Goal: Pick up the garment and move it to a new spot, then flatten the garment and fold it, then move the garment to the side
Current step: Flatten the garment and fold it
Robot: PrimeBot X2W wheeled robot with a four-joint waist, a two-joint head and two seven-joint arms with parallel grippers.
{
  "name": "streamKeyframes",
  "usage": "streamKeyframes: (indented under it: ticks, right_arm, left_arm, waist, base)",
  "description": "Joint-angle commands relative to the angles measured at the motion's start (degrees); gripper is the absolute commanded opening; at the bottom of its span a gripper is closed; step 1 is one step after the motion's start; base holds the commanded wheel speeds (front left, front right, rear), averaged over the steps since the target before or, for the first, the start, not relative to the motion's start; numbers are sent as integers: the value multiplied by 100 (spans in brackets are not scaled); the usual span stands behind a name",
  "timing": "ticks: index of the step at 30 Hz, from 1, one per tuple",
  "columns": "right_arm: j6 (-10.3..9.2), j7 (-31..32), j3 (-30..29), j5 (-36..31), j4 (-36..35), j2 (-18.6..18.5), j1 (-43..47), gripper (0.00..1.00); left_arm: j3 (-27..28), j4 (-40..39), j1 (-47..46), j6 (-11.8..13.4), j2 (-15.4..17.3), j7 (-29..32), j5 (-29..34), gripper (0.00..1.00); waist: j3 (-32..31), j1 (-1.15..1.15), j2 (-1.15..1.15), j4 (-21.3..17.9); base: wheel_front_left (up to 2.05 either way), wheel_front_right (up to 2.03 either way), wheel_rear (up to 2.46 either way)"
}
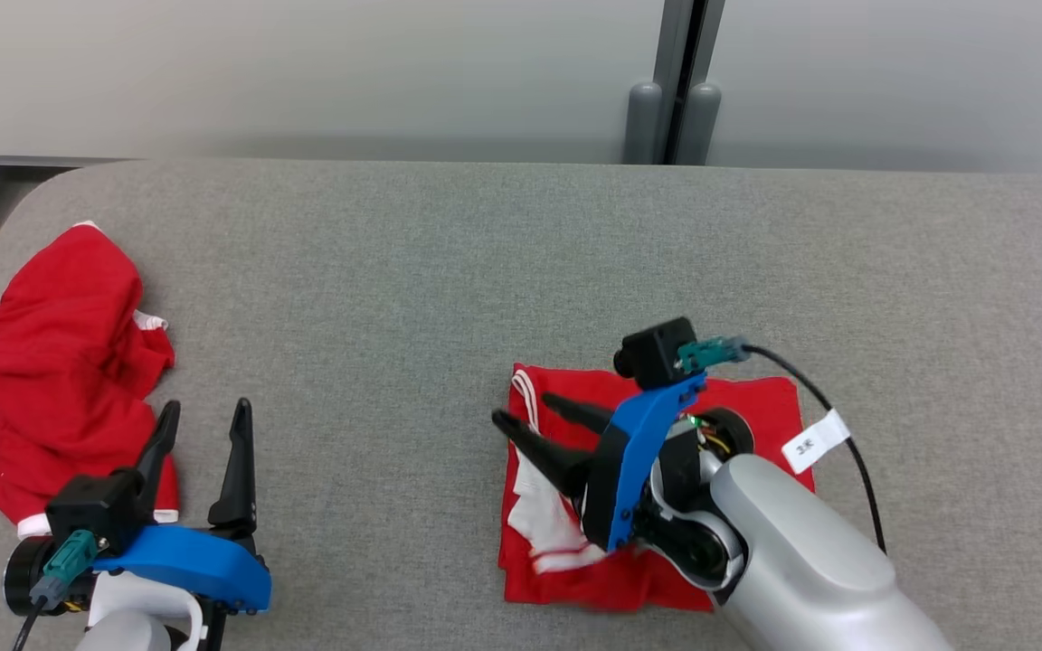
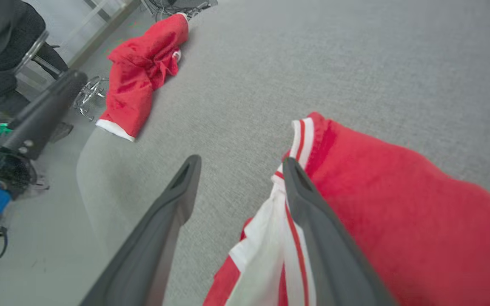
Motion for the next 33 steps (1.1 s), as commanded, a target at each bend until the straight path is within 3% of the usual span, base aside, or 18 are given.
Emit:
streamKeyframes:
  ticks: [1,6,11,19,26,33]
  right_arm:
    - [3,-142,-23,53,-71,1,-111,100]
    - [3,-904,-582,-224,-200,-7,-119,100]
    - [3,-1406,-1736,-1512,-314,-90,376,100]
    - [3,-1773,-3573,-3101,-1560,-70,1861,100]
    - [3,-1692,-4045,-3593,-2497,-21,2849,100]
    - [3,-1540,-4204,-3708,-2870,-1,3289,100]
  left_arm:
    - [28,6,-26,5,28,-29,-28,100]
    - [96,-24,136,69,72,-62,-68,100]
    - [153,-109,295,140,118,-104,-83,100]
    - [235,-285,488,212,83,-189,-27,100]
    - [314,-349,653,236,29,-233,38,100]
    - [375,-333,864,228,-59,-249,54,100]
  waist:
    - [-24,0,0,-21]
    - [-138,0,0,-138]
    - [-246,0,0,-266]
    - [-408,0,0,-457]
    - [-552,0,0,-628]
    - [-671,0,0,-818]
  base:
    - [0,0,0]
    - [0,0,0]
    - [0,0,0]
    - [0,0,0]
    - [0,0,0]
    - [0,0,0]
